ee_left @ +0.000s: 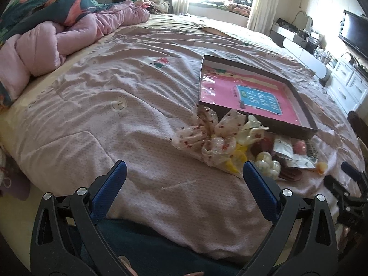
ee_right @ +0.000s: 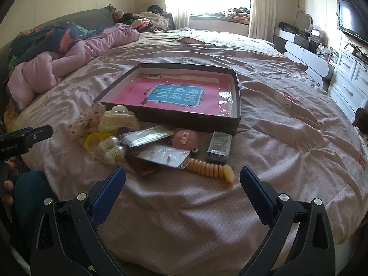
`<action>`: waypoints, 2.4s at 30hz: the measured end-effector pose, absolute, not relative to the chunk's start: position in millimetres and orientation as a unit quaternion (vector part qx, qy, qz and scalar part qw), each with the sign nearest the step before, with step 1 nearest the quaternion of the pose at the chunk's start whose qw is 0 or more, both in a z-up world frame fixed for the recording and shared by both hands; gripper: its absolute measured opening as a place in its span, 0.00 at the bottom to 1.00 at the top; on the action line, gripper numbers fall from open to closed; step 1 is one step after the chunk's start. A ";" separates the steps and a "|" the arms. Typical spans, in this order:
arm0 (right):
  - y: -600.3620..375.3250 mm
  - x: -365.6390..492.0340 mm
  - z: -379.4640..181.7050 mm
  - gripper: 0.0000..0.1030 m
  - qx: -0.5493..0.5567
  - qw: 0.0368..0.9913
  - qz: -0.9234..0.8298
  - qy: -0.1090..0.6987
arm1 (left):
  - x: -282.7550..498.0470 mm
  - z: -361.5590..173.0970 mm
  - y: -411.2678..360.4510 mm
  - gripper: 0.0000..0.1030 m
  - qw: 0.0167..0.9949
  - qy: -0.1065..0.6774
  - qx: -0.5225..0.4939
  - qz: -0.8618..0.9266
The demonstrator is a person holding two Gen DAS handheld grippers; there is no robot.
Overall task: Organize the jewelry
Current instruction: 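Grasp the clear rhinestone-clip box with the right gripper while the left grasps the polka-dot bow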
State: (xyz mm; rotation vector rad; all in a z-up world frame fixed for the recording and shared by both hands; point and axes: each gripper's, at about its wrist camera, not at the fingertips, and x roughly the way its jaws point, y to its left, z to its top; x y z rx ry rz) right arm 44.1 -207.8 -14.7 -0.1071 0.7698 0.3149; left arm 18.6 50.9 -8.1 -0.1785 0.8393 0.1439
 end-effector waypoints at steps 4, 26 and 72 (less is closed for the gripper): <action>-214.1 63.7 -16.0 0.94 -0.039 0.911 0.149 0.383 | 31.3 -11.2 54.7 0.90 0.903 0.416 -0.083 0.066; -249.6 135.1 -53.4 0.74 0.008 0.883 0.123 0.453 | 99.7 -40.2 57.0 0.73 0.880 0.463 -0.103 -0.012; -288.9 135.6 -40.7 0.30 0.039 0.893 0.128 0.431 | 87.0 -38.4 32.7 0.01 0.875 0.471 -0.072 -0.086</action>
